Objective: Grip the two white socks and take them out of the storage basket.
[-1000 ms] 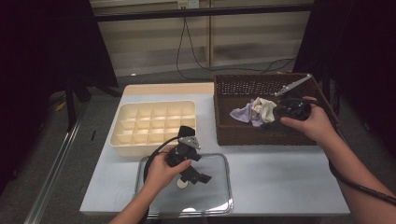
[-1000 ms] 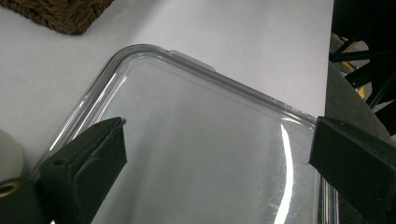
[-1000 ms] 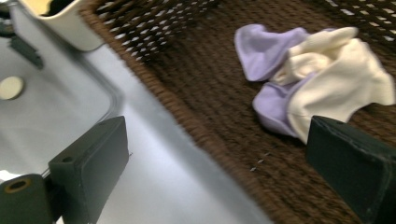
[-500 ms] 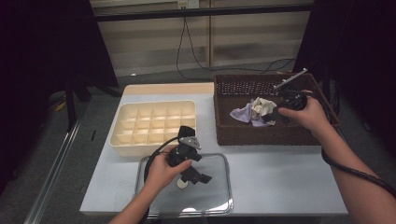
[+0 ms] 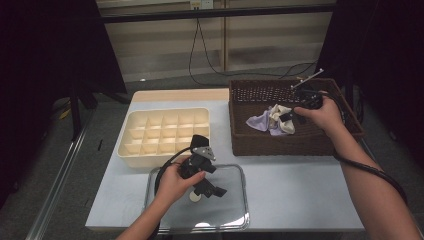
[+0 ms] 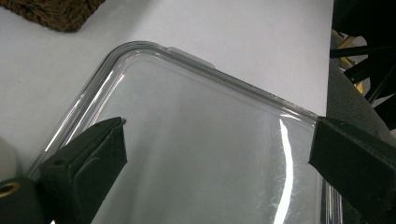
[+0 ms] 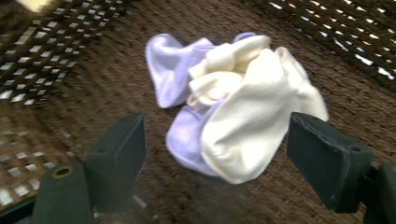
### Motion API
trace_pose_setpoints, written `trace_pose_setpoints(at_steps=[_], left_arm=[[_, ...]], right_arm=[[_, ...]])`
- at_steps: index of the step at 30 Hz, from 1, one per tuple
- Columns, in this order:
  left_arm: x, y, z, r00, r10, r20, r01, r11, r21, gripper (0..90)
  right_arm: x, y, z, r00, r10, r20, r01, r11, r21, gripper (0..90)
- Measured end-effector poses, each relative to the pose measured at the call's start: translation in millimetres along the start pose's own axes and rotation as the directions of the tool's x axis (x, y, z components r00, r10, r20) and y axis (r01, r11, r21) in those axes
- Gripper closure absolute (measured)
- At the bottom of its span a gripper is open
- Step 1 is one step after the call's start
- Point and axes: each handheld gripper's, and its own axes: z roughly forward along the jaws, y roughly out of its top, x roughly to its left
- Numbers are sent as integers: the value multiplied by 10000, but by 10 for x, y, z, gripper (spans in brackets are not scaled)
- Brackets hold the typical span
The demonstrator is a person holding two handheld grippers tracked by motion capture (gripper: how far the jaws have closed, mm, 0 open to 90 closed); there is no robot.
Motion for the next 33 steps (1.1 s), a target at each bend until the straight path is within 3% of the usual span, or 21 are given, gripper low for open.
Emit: trace_pose_setpoints(at_steps=[7,14,16,20,21,23,25,27,29,30,32,33], left_arm=[[2,1,1,10000,86,10,-86,9999,96,39],[-3,-6,16,10000,87,33,-87,10000,-5,39],[-12,-1,0,9998,102,-192,-97,9997,240,40],[-11,0,-5,9997,108,-221,-103,9996,258,40],[-11,-7,8,10000,6,-19,-6,10000,13,40],[-10,-11,12,10000,-4,13,4,10000,-25,41],[-7,-13,12,10000,33,31,-33,10000,11,40],[2,-13,10,9999,103,11,-103,9999,62,41],[1,-17,13,10000,6,-2,-6,10000,6,41],[4,-17,12,10000,34,-1,-34,10000,40,42],[8,-18,7,9999,114,-9,-114,9999,115,43],[9,-17,4,9999,122,-7,-121,9999,123,43]], right_arm=[[-69,102,161,9993,106,360,-120,9992,388,249],[-169,171,265,9975,544,449,-557,9980,295,294],[-186,182,298,9970,602,480,-619,9975,349,311],[-207,203,385,9952,734,653,-770,9955,550,367],[-211,203,395,9952,695,684,-735,9957,568,390],[-215,201,423,9956,705,613,-742,9953,614,425],[-217,197,460,9942,871,638,-912,9937,656,518],[-226,193,482,9945,916,509,-953,9926,758,541],[-230,196,494,9950,878,481,-919,9917,904,714],[-228,198,494,9939,1046,361,-1074,9903,881,726],[-215,206,484,9950,945,326,-970,9913,894,865],[-216,206,482,9956,890,277,-912,9916,914,884]])
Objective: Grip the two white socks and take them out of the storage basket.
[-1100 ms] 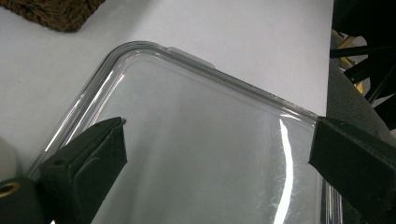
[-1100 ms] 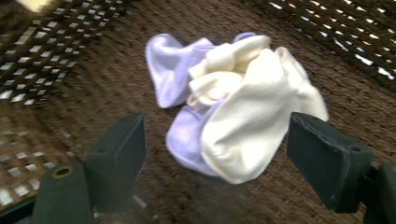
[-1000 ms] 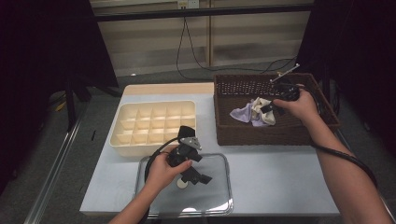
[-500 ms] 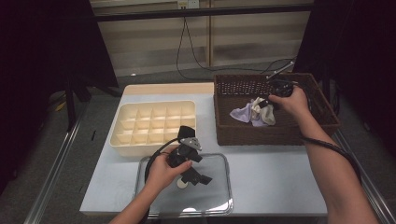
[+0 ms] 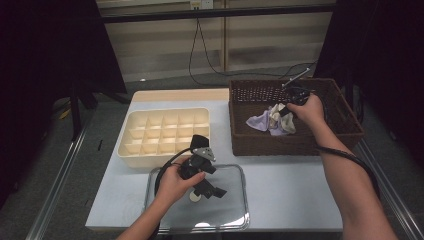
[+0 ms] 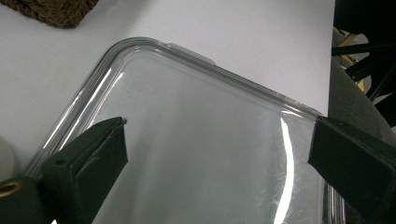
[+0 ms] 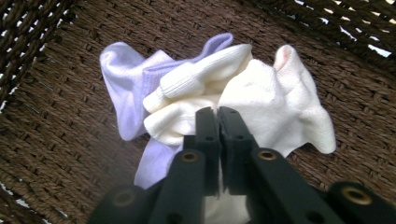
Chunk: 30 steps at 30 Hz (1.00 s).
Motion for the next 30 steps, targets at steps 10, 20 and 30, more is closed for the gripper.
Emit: trace_pose_setpoints(at_steps=[10,20,30], left_arm=[[-16,6,-11,10000,-4,10,4,10000,-70,43],[-30,8,-7,10000,-9,18,9,9999,-161,43],[-29,-1,-5,10000,1,-33,-2,10000,-68,43]], right_arm=[[27,-24,-216,9999,76,-105,-74,9998,205,900],[4,-69,-699,9992,213,-328,-217,9997,-100,900],[138,-52,-1077,9989,-81,-467,64,9993,-368,900]])
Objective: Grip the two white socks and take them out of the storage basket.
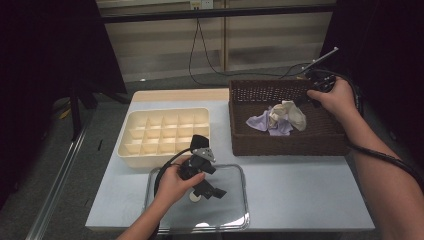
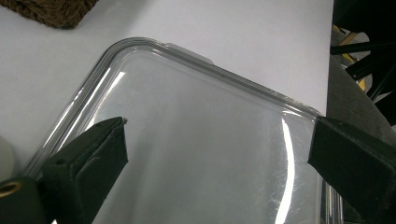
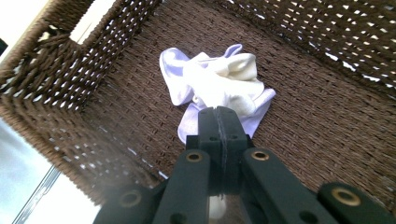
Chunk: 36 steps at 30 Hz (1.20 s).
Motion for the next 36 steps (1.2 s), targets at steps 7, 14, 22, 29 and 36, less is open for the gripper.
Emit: trace_pose_setpoints(at_steps=[7,14,22,29,36], left_arm=[[-6,4,1,10000,-61,53,61,10000,-16,43],[-8,2,-7,10000,-7,40,7,10000,-55,43],[-20,6,-17,10000,4,24,-4,10000,-85,43],[-19,3,-10,10000,-9,7,9,10000,0,43],[-20,7,4,10000,9,23,-9,9999,111,43]], right_arm=[[61,25,-194,9998,-180,-17,180,9998,-46,900],[201,65,-351,9987,-497,-110,496,9987,-148,900],[431,46,-542,9943,-987,-414,970,9945,-398,900],[595,-69,-679,9898,-1240,-709,1204,9913,-532,900],[765,-175,-800,9828,-1627,-870,1586,9860,-521,900]])
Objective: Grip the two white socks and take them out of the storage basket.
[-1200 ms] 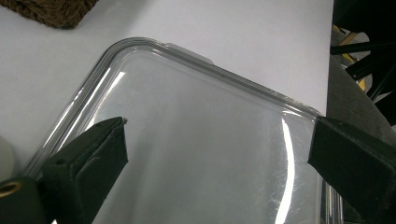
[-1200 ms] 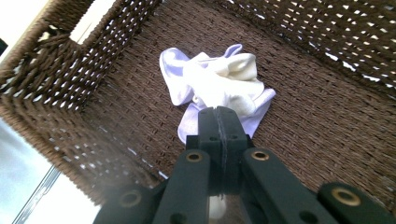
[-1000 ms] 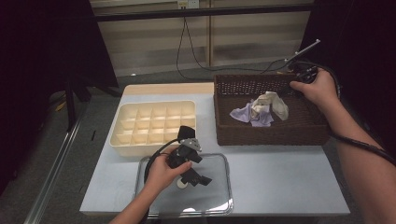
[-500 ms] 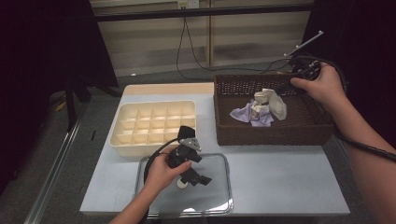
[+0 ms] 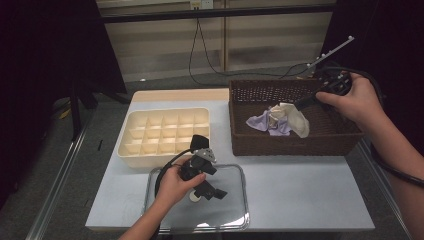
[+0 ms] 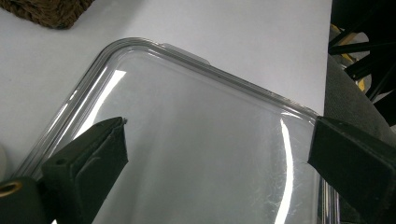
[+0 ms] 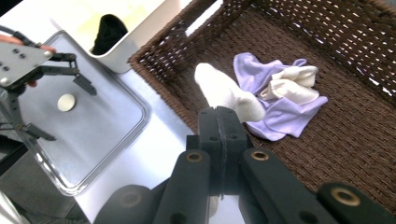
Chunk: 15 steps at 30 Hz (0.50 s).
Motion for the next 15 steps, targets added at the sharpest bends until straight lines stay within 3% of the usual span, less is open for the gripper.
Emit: trace_pose_setpoints(at_steps=[5,6,13,15], left_arm=[[10,-2,1,9997,-40,222,37,9999,128,43],[1,-2,7,10000,-8,8,8,9999,150,43],[-7,-10,30,10000,-27,-4,27,10000,21,43],[-13,-16,40,9999,-122,7,122,9999,-27,43]], right_arm=[[141,-49,-42,9997,-241,-97,242,9996,138,900],[169,-60,-48,9994,-320,-107,322,9994,141,900],[291,-173,10,9963,-395,-757,405,9991,109,900],[294,-220,81,9939,-442,-1008,449,9990,51,834]])
